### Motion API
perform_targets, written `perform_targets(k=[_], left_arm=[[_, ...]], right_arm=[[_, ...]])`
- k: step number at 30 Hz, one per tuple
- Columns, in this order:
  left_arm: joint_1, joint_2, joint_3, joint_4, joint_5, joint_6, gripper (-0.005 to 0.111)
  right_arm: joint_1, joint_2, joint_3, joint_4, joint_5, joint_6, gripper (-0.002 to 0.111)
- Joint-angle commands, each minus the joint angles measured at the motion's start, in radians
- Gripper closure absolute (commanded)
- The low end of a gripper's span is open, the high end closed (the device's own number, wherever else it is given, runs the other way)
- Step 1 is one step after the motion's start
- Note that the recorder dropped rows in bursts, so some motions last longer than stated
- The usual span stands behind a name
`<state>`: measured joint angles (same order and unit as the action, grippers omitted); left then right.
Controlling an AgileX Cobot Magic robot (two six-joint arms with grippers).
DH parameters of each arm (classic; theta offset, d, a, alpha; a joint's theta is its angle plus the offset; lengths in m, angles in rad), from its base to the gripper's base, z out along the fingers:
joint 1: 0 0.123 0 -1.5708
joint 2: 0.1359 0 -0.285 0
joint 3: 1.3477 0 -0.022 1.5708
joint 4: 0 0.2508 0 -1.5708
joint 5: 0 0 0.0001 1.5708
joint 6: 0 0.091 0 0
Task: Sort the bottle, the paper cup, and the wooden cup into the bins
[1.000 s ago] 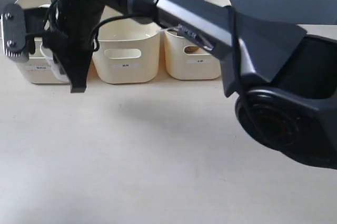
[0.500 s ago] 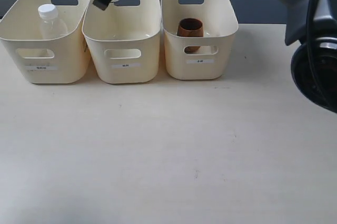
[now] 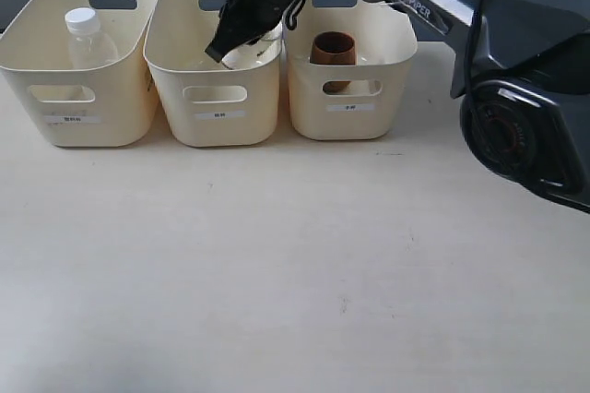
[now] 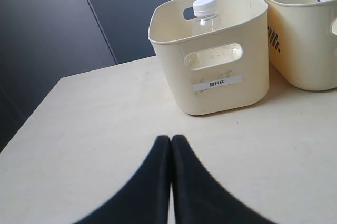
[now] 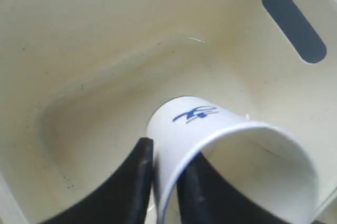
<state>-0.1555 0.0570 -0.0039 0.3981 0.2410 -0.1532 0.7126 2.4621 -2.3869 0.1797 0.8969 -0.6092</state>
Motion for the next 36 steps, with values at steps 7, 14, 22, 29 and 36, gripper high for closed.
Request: perform_targets(k=[7,14,22,29,36], left_arm=[[-0.005,-0.003,0.004,0.0,-0.002,-0.002,0.107],[-0.005,-0.003,0.004,0.0,-0.002,-0.002,0.107],[-0.005,-0.003,0.004,0.0,-0.002,-0.002,0.107],[-0.005,-0.003,0.004,0.0,-0.002,-0.002,0.107],[-0.005,-0.003,0.004,0.0,-0.002,-0.002,0.107]], right_arm=[[-0.006,-0.034,-0.002,0.033,0.017,0.03,0.068],[-0.006,-0.162,-0.002,0.062,0.203,0.03,0.108],[0.016,-0.283,-0.002,0.048,0.324,0.087,0.109],[0.058,-0.402,0.07,-0.027,0.324,0.132,0.109],[0.063,-0.628,0.381,-0.07,0.324,0.178,0.109]])
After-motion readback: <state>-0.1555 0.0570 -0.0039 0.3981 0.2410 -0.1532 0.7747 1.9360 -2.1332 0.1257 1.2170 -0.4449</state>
